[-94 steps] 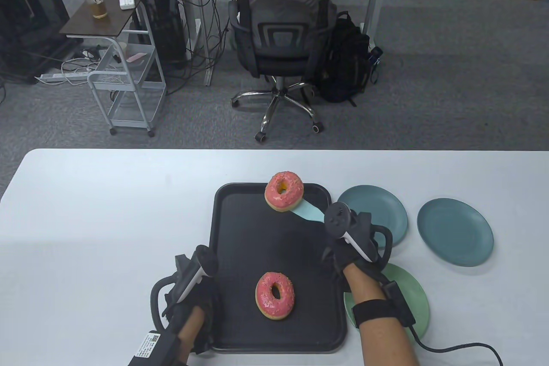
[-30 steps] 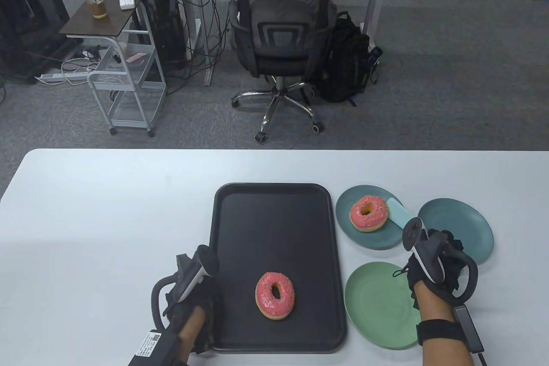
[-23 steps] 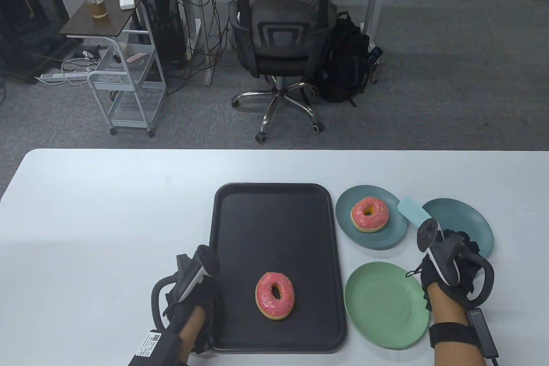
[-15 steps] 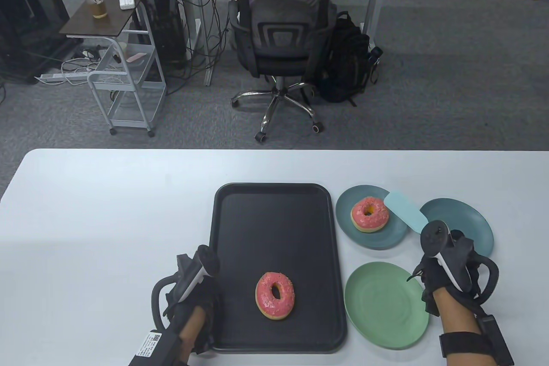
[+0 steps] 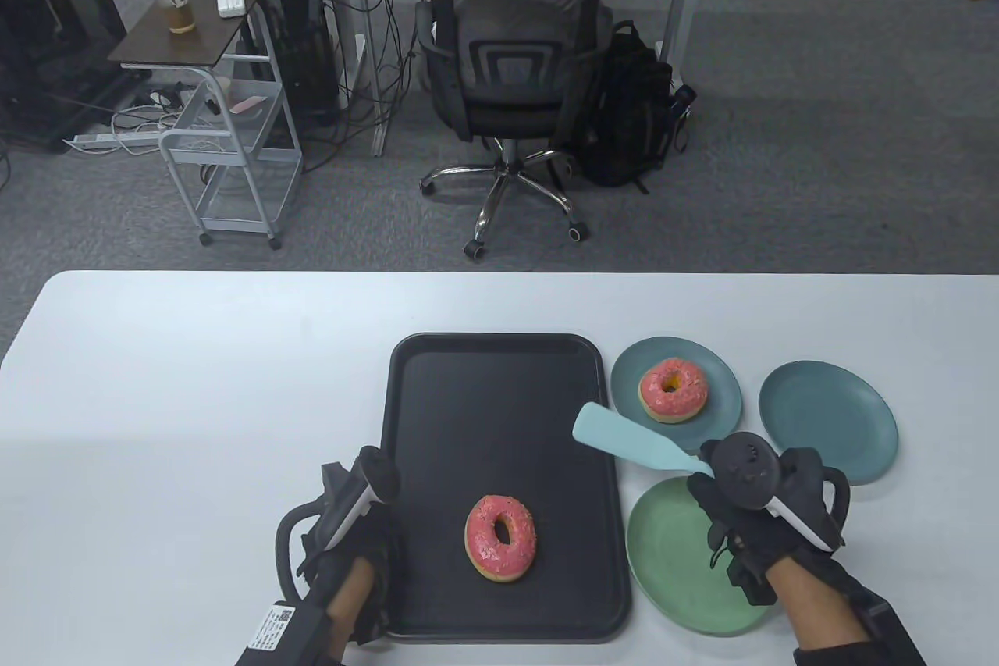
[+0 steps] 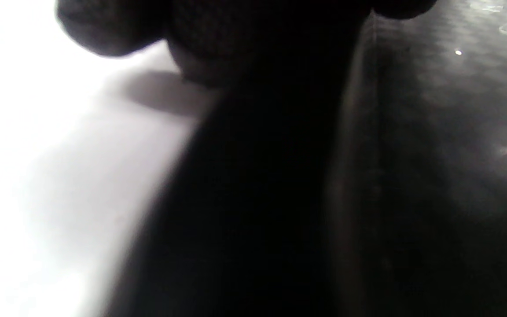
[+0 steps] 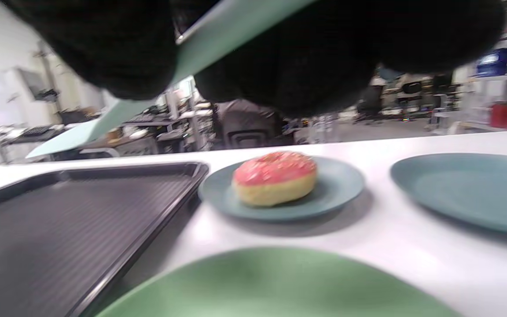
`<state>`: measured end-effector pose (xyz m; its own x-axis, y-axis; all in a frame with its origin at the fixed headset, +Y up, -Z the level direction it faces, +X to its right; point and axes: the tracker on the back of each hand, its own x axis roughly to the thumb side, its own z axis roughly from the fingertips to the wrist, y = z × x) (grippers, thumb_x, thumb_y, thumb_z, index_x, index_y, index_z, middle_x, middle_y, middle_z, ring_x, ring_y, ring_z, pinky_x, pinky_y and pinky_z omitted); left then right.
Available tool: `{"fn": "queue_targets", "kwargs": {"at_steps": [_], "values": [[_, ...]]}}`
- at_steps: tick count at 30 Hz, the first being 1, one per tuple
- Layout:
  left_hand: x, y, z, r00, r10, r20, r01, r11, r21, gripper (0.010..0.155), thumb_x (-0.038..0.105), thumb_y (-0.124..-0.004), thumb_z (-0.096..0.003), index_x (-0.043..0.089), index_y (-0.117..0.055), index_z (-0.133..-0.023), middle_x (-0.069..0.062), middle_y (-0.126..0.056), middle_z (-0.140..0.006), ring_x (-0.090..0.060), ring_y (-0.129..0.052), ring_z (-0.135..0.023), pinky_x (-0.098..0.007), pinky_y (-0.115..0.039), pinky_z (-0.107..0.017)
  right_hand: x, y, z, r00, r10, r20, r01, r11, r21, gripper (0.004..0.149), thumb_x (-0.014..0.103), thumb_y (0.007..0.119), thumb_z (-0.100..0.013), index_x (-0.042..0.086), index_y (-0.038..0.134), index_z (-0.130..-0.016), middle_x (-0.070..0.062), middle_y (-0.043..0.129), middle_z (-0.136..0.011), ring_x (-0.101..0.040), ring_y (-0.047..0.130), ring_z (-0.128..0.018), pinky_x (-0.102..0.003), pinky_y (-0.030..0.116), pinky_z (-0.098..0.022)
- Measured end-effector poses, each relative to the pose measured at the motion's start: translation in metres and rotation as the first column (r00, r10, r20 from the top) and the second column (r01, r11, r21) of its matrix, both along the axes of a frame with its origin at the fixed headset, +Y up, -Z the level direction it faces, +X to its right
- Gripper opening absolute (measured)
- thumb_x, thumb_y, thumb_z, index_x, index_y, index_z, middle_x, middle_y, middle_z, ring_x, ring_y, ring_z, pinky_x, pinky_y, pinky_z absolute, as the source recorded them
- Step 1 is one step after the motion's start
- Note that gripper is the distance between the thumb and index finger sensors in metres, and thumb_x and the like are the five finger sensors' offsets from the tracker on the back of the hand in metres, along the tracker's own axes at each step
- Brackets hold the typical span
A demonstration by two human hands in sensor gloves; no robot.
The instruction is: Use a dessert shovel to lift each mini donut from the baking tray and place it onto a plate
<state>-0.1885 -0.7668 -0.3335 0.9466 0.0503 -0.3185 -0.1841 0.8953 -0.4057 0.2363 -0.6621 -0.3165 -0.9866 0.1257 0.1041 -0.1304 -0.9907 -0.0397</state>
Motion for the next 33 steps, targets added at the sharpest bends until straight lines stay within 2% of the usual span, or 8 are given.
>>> {"fn": "queue_targets", "kwargs": {"at_steps": [4, 8, 12, 33], "values": [[0.000, 0.000, 0.000, 1.000, -0.001, 0.001, 0.001, 1.000, -0.001, 0.069, 0.051, -0.070, -0.0443, 0.025, -0.044, -0.102, 0.003, -0.082, -0.066, -0.012, -0.099, -0.038, -0.037, -0.088, -0.034, -0.018, -0.020, 0.006, 0.989, 0.083, -0.125, -0.098, 0.989, -0.114, 0.057, 0.045, 0.089, -0.038, 0.009, 0.084, -0.083, -0.019, 0.095, -0.066, -0.032, 0.098, -0.039, -0.046, 0.089, -0.030], [0.000, 0.000, 0.000, 1.000, -0.002, 0.003, 0.002, 1.000, -0.005, 0.069, 0.051, -0.070, -0.0444, 0.026, -0.044, -0.102, 0.003, -0.082, -0.066, -0.012, -0.099, -0.039, -0.036, -0.087, -0.035, -0.025, -0.036, 0.009, 0.967, 0.190, -0.170, -0.215, 0.967, -0.139, 0.057, 0.045, 0.090, -0.037, 0.010, 0.085, -0.082, -0.018, 0.096, -0.066, -0.032, 0.098, -0.040, -0.046, 0.089, -0.031], [0.000, 0.000, 0.000, 1.000, 0.000, 0.004, 0.000, 1.000, -0.009, 0.069, 0.052, -0.069, -0.0449, 0.026, -0.042, -0.103, 0.003, -0.081, -0.067, -0.012, -0.099, -0.039, -0.037, -0.087, -0.036, -0.026, -0.047, 0.008, 0.975, 0.113, -0.191, -0.154, 0.964, -0.215, 0.057, 0.045, 0.089, -0.038, 0.009, 0.084, -0.082, -0.019, 0.095, -0.067, -0.033, 0.097, -0.041, -0.047, 0.088, -0.033], [0.003, -0.001, 0.001, 1.000, -0.024, 0.017, 0.024, 0.999, -0.034, 0.073, 0.052, -0.070, -0.0448, 0.025, -0.037, -0.103, 0.003, -0.078, -0.067, -0.011, -0.096, -0.040, -0.037, -0.086, -0.038, -0.077, -0.059, 0.003, 0.955, 0.103, -0.279, -0.161, 0.968, -0.191, 0.056, 0.045, 0.087, -0.039, 0.010, 0.084, -0.083, -0.018, 0.095, -0.066, -0.032, 0.098, -0.040, -0.046, 0.088, -0.033]]}}
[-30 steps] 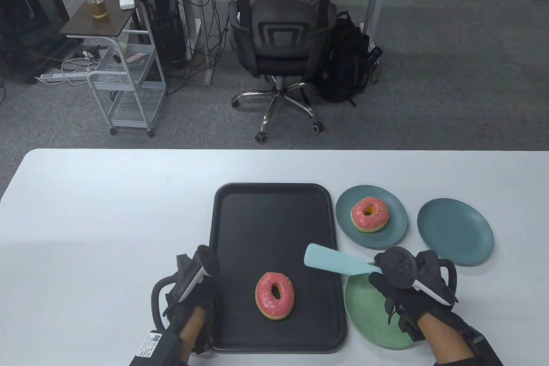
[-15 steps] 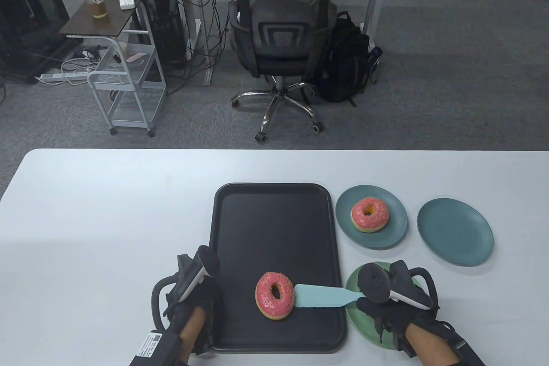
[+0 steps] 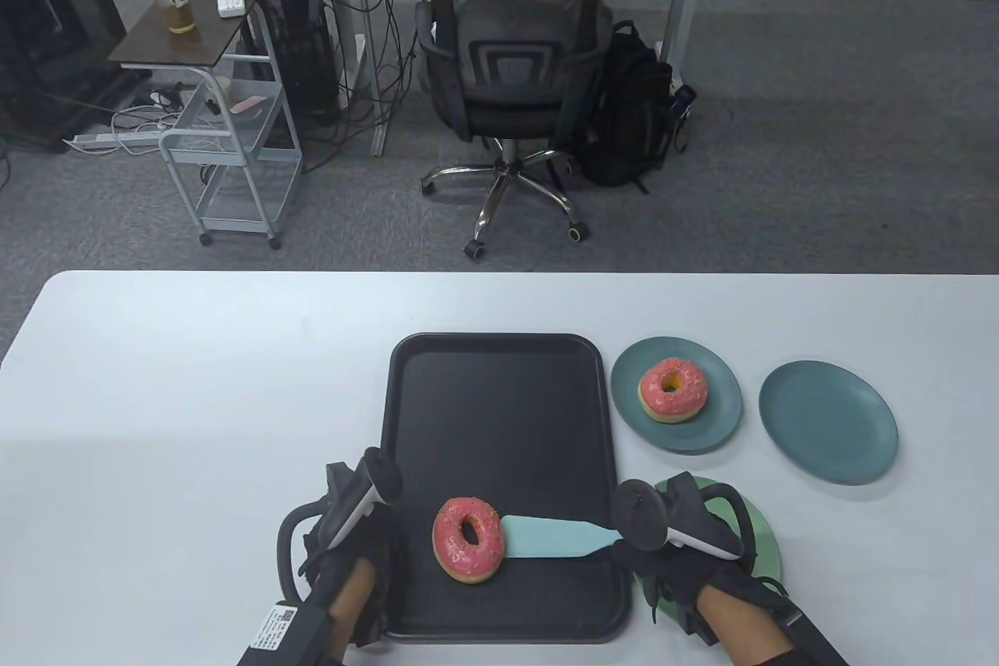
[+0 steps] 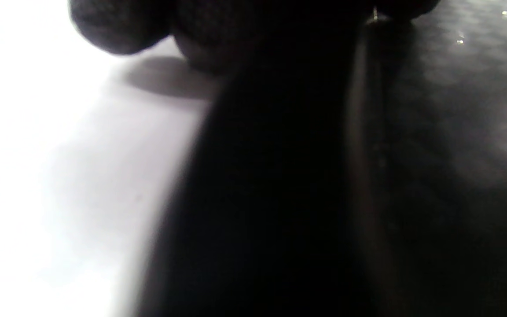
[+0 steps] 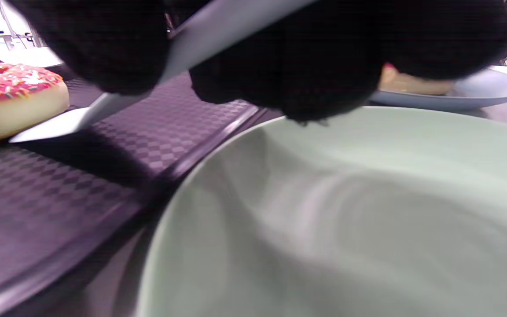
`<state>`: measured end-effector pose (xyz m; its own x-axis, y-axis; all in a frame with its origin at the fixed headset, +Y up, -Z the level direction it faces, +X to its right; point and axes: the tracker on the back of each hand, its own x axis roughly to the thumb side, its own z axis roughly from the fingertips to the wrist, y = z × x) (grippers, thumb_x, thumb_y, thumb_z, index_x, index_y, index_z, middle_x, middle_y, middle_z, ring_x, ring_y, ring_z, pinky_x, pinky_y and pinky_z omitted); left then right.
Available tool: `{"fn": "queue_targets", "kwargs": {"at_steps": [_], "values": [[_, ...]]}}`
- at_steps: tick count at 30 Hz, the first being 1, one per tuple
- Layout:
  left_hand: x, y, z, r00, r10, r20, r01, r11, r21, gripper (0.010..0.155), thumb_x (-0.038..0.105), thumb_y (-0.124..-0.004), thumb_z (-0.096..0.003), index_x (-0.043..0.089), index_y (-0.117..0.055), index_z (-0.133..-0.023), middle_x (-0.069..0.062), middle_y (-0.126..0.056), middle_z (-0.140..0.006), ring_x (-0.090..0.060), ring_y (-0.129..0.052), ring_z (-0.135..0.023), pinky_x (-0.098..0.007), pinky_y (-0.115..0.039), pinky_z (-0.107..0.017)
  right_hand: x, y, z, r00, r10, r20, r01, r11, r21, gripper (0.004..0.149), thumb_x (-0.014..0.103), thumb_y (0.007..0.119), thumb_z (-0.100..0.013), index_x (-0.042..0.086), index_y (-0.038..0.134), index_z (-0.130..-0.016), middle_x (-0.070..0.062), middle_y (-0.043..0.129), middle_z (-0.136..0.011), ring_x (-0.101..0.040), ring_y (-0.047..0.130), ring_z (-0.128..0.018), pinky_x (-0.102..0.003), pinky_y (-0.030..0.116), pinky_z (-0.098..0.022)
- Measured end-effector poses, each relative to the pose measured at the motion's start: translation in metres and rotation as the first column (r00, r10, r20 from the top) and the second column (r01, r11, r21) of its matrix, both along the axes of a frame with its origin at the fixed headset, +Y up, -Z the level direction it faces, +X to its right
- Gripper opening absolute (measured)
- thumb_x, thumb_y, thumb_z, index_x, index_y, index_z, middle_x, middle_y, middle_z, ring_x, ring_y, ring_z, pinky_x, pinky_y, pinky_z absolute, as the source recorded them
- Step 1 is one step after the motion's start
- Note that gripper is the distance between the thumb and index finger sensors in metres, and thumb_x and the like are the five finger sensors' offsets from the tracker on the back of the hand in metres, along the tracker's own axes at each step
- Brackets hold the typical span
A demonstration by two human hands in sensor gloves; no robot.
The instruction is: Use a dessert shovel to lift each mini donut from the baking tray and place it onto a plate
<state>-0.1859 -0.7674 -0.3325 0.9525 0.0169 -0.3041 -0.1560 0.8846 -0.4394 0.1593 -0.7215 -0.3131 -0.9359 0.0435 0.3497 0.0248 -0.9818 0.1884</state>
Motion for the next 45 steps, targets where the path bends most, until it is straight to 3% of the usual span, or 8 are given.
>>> {"fn": "queue_targets", "kwargs": {"at_steps": [23, 39, 45], "values": [[0.002, 0.000, 0.000, 1.000, -0.012, 0.003, 0.012, 1.000, -0.007, 0.072, 0.051, -0.069, -0.0454, 0.023, -0.036, -0.104, 0.003, -0.077, -0.068, -0.011, -0.096, -0.041, -0.037, -0.086, -0.038, -0.040, -0.005, -0.019, 0.998, -0.033, -0.048, 0.032, 0.999, -0.023, 0.053, 0.044, 0.089, -0.038, 0.017, 0.084, -0.084, -0.018, 0.095, -0.063, -0.033, 0.096, -0.038, -0.047, 0.087, -0.031], [0.003, 0.000, 0.000, 1.000, -0.015, 0.004, 0.015, 1.000, -0.013, 0.072, 0.049, -0.067, -0.0458, 0.022, -0.034, -0.104, 0.003, -0.076, -0.068, -0.011, -0.095, -0.041, -0.037, -0.085, -0.039, -0.051, -0.013, -0.019, 0.993, -0.075, -0.093, 0.071, 0.997, -0.043, 0.053, 0.045, 0.090, -0.038, 0.020, 0.084, -0.084, -0.016, 0.096, -0.061, -0.030, 0.097, -0.036, -0.045, 0.088, -0.029], [0.004, 0.000, 0.000, 1.000, -0.018, 0.005, 0.018, 1.000, -0.017, 0.072, 0.049, -0.067, -0.0458, 0.022, -0.034, -0.104, 0.003, -0.076, -0.067, -0.011, -0.095, -0.041, -0.036, -0.085, -0.039, -0.076, -0.022, -0.014, 0.985, -0.106, -0.135, 0.098, 0.993, -0.063, 0.054, 0.045, 0.088, -0.039, 0.019, 0.083, -0.085, -0.017, 0.095, -0.062, -0.030, 0.097, -0.036, -0.044, 0.088, -0.029]]}}
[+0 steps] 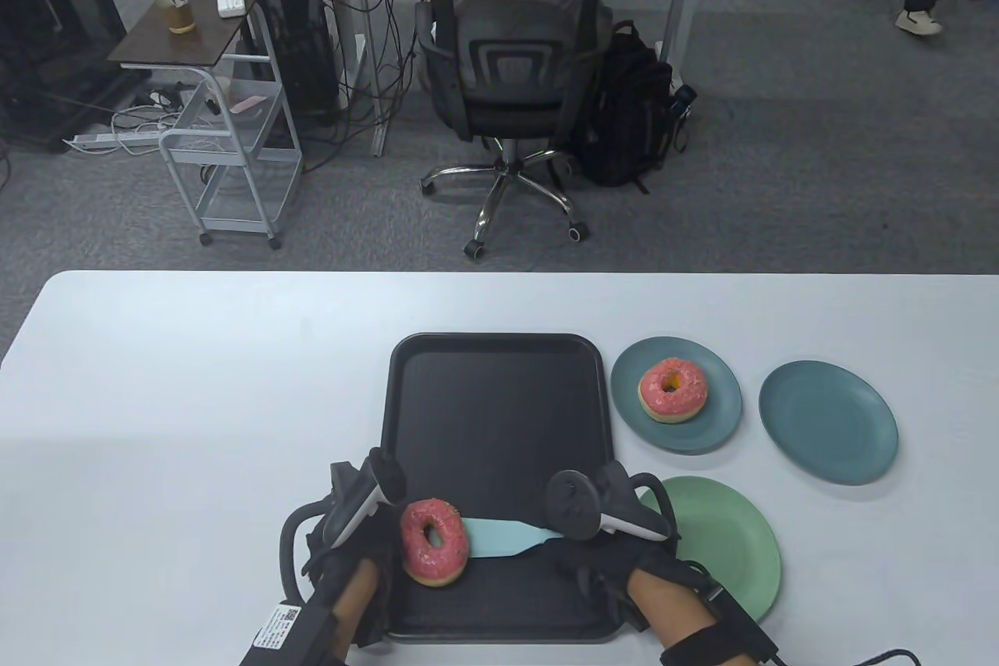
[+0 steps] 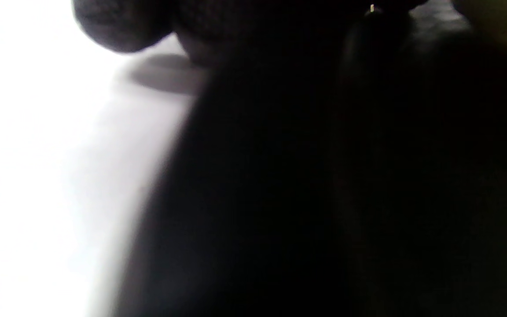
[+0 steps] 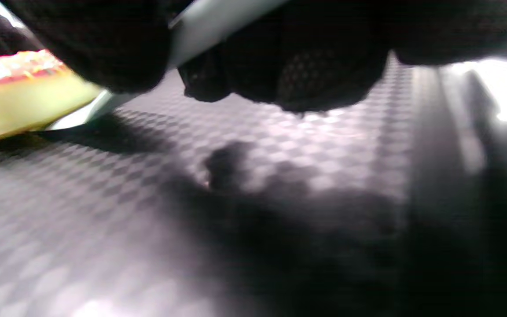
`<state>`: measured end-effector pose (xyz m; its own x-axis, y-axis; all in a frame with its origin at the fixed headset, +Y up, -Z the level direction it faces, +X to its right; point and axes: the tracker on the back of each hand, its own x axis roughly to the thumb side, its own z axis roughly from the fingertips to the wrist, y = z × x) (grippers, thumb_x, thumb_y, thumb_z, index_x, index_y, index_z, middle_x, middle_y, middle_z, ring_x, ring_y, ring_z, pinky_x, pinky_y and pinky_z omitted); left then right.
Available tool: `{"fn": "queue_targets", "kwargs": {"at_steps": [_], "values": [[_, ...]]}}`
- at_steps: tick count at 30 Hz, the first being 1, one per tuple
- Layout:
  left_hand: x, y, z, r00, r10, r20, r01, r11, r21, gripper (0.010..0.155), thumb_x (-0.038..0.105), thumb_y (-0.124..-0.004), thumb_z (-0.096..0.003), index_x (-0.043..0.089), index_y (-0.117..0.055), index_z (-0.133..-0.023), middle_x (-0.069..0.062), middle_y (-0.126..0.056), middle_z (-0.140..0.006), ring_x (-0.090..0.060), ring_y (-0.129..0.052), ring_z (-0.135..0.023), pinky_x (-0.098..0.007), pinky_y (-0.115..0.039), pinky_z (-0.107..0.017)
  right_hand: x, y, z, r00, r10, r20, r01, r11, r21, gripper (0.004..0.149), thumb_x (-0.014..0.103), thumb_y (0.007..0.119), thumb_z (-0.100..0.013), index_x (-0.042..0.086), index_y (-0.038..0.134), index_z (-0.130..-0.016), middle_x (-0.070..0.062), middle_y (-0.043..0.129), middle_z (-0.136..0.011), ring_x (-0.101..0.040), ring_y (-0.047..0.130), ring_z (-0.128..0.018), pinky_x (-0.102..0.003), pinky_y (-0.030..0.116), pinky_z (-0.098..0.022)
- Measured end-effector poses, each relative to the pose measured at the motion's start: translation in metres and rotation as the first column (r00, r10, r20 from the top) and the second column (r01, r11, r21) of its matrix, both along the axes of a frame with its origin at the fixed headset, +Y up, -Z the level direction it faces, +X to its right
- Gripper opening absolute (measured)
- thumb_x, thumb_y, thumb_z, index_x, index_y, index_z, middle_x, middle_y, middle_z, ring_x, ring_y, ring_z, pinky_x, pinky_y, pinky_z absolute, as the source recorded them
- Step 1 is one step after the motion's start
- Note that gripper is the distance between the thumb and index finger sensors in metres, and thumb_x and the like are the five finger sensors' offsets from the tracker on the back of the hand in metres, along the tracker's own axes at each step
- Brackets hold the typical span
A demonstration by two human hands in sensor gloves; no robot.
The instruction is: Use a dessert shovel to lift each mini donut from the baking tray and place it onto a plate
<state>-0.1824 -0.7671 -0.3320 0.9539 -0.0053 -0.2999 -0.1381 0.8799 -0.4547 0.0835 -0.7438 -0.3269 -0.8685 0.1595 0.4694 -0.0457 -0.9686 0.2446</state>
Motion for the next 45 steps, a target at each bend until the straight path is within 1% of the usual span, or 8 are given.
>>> {"fn": "queue_targets", "kwargs": {"at_steps": [3, 6, 18, 24, 31, 38, 42, 45], "values": [[0.000, 0.000, 0.000, 1.000, 0.004, 0.000, -0.004, 1.000, 0.001, 0.072, 0.049, -0.067, -0.0462, 0.022, -0.033, -0.104, 0.003, -0.076, -0.068, -0.011, -0.095, -0.041, -0.037, -0.085, -0.039, -0.012, -0.001, 0.002, 1.000, -0.007, -0.020, 0.007, 1.000, 0.002, 0.054, 0.045, 0.088, -0.039, 0.018, 0.083, -0.085, -0.017, 0.095, -0.062, -0.031, 0.097, -0.036, -0.045, 0.088, -0.028], [0.000, 0.000, 0.000, 1.000, 0.004, 0.000, -0.004, 1.000, 0.001, 0.072, 0.050, -0.067, -0.0463, 0.022, -0.034, -0.104, 0.003, -0.076, -0.068, -0.011, -0.095, -0.041, -0.037, -0.085, -0.038, -0.014, 0.000, 0.002, 1.000, 0.003, -0.026, -0.003, 1.000, 0.006, 0.054, 0.045, 0.087, -0.039, 0.018, 0.082, -0.085, -0.016, 0.095, -0.062, -0.030, 0.097, -0.036, -0.044, 0.088, -0.029], [0.000, -0.001, 0.000, 1.000, 0.016, 0.000, -0.016, 1.000, 0.003, 0.073, 0.051, -0.068, -0.0457, 0.023, -0.034, -0.104, 0.003, -0.077, -0.067, -0.011, -0.095, -0.041, -0.037, -0.086, -0.038, 0.000, -0.003, 0.005, 0.999, -0.053, -0.008, 0.053, 0.998, -0.040, 0.055, 0.045, 0.087, -0.039, 0.015, 0.083, -0.085, -0.017, 0.095, -0.061, -0.030, 0.097, -0.034, -0.044, 0.089, -0.027], [-0.001, -0.001, 0.000, 1.000, 0.015, 0.001, -0.015, 1.000, 0.003, 0.073, 0.051, -0.068, -0.0458, 0.022, -0.034, -0.104, 0.003, -0.077, -0.067, -0.011, -0.095, -0.041, -0.037, -0.085, -0.038, 0.011, 0.005, 0.003, 0.996, -0.084, 0.020, 0.084, 0.995, -0.044, 0.055, 0.045, 0.087, -0.039, 0.015, 0.083, -0.084, -0.017, 0.096, -0.060, -0.030, 0.098, -0.033, -0.043, 0.089, -0.026], [-0.001, -0.001, 0.000, 1.000, 0.015, 0.001, -0.015, 1.000, 0.003, 0.073, 0.051, -0.068, -0.0454, 0.022, -0.034, -0.104, 0.003, -0.077, -0.067, -0.010, -0.095, -0.041, -0.037, -0.086, -0.038, 0.027, 0.021, -0.002, 0.987, -0.094, 0.129, 0.094, 0.996, 0.006, 0.055, 0.044, 0.087, -0.040, 0.012, 0.083, -0.084, -0.018, 0.096, -0.060, -0.030, 0.098, -0.033, -0.044, 0.089, -0.026], [-0.001, -0.001, 0.000, 1.000, 0.015, 0.000, -0.015, 1.000, 0.002, 0.073, 0.051, -0.068, -0.0454, 0.023, -0.034, -0.104, 0.003, -0.076, -0.067, -0.010, -0.095, -0.041, -0.036, -0.086, -0.038, 0.046, 0.033, -0.009, 0.958, -0.142, 0.248, 0.132, 0.990, 0.057, 0.055, 0.043, 0.087, -0.040, 0.010, 0.083, -0.084, -0.019, 0.096, -0.060, -0.030, 0.098, -0.032, -0.044, 0.089, -0.025], [-0.001, -0.001, 0.000, 1.000, 0.014, 0.000, -0.014, 1.000, 0.002, 0.073, 0.051, -0.068, -0.0457, 0.023, -0.034, -0.104, 0.004, -0.076, -0.068, -0.010, -0.095, -0.041, -0.037, -0.085, -0.039, 0.065, 0.038, -0.013, 0.930, -0.164, 0.329, 0.143, 0.986, 0.089, 0.056, 0.043, 0.086, -0.040, 0.010, 0.083, -0.085, -0.019, 0.096, -0.059, -0.030, 0.098, -0.032, -0.044, 0.089, -0.024], [-0.001, -0.001, 0.000, 1.000, 0.015, 0.000, -0.015, 1.000, 0.002, 0.073, 0.051, -0.068, -0.0453, 0.023, -0.034, -0.104, 0.004, -0.077, -0.067, -0.010, -0.095, -0.041, -0.037, -0.086, -0.038, 0.084, 0.041, -0.017, 0.896, -0.189, 0.403, 0.162, 0.982, 0.100, 0.056, 0.043, 0.086, -0.041, 0.009, 0.083, -0.085, -0.019, 0.096, -0.060, -0.030, 0.098, -0.032, -0.044, 0.089, -0.024]]}}
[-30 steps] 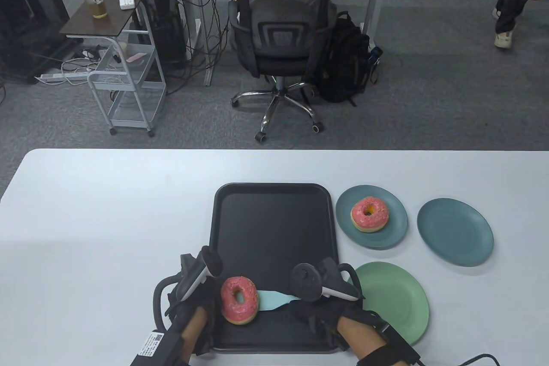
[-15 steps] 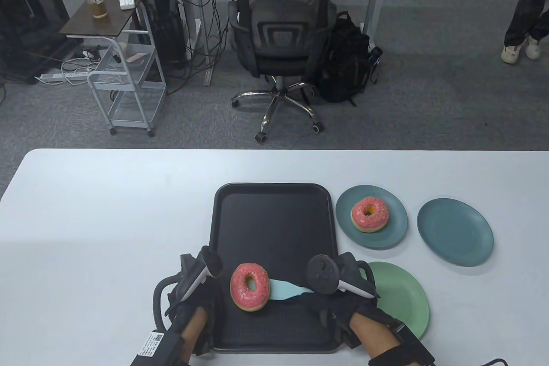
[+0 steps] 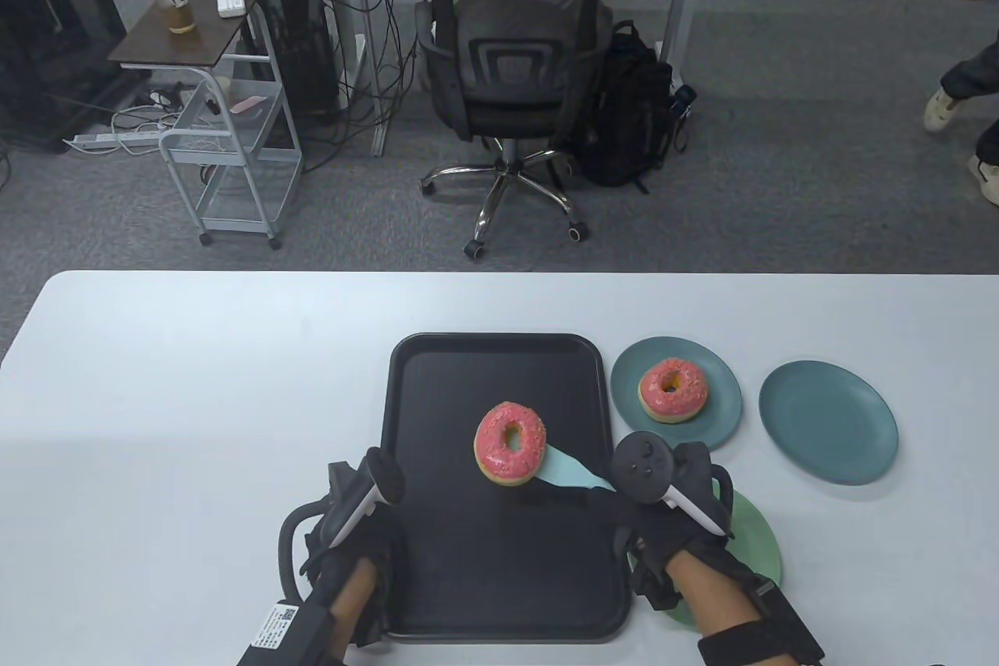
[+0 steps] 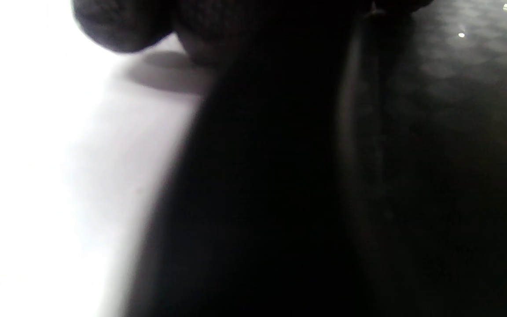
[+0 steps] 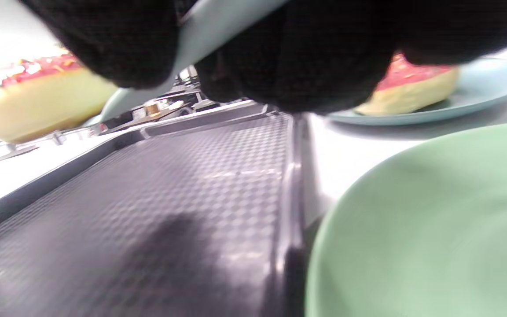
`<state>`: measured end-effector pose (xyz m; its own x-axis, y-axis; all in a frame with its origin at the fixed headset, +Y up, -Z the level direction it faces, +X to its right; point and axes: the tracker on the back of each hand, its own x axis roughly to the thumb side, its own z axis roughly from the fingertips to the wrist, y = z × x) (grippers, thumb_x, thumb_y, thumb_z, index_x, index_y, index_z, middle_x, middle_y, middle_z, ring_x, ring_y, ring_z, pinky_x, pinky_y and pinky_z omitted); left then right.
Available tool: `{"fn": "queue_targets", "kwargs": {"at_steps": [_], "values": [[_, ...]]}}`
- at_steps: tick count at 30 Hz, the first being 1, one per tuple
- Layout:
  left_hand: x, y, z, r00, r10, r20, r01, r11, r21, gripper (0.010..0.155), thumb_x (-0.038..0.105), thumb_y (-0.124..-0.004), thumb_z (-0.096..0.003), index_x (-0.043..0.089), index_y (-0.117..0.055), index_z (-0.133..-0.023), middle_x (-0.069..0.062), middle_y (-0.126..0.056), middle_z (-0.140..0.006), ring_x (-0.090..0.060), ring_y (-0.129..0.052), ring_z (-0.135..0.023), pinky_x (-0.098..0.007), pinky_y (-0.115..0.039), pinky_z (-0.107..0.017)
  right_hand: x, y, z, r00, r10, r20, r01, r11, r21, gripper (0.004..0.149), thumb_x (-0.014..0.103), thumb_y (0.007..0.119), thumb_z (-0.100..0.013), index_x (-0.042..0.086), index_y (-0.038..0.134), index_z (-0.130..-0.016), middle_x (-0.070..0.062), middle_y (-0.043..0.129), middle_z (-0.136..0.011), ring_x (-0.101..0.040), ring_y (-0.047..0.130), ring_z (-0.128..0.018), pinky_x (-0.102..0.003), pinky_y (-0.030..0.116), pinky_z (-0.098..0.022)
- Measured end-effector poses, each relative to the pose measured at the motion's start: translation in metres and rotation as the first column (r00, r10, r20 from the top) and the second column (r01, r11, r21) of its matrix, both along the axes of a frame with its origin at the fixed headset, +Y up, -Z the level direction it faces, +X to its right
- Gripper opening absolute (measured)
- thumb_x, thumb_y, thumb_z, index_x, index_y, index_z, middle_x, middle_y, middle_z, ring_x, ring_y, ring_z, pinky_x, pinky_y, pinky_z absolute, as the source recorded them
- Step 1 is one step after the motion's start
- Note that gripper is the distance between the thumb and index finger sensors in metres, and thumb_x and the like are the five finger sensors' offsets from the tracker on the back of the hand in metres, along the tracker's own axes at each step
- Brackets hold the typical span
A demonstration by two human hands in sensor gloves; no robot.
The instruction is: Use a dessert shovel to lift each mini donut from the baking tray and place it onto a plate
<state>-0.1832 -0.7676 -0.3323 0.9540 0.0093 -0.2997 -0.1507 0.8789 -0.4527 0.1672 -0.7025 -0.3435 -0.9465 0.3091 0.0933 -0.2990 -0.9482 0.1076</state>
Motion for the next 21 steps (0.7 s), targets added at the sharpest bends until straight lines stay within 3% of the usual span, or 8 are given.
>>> {"fn": "queue_targets", "kwargs": {"at_steps": [10, 21], "values": [[0.000, 0.000, 0.000, 1.000, 0.000, -0.001, 0.000, 1.000, 0.000, 0.073, 0.051, -0.068, -0.0453, 0.023, -0.034, -0.104, 0.004, -0.077, -0.067, -0.010, -0.095, -0.041, -0.036, -0.086, -0.038, 0.079, 0.013, -0.007, 0.959, -0.042, 0.279, 0.032, 0.999, 0.038, 0.055, 0.041, 0.086, -0.042, 0.007, 0.082, -0.085, -0.020, 0.096, -0.060, -0.031, 0.098, -0.032, -0.044, 0.089, -0.024], [0.000, 0.000, 0.000, 1.000, -0.002, -0.001, 0.002, 1.000, -0.001, 0.073, 0.051, -0.068, -0.0453, 0.023, -0.034, -0.104, 0.004, -0.077, -0.067, -0.010, -0.095, -0.041, -0.037, -0.085, -0.038, 0.180, 0.032, 0.003, 0.835, -0.079, 0.545, 0.046, 0.996, 0.073, 0.056, 0.040, 0.086, -0.042, 0.006, 0.081, -0.086, -0.020, 0.095, -0.061, -0.031, 0.098, -0.032, -0.044, 0.089, -0.024]]}}
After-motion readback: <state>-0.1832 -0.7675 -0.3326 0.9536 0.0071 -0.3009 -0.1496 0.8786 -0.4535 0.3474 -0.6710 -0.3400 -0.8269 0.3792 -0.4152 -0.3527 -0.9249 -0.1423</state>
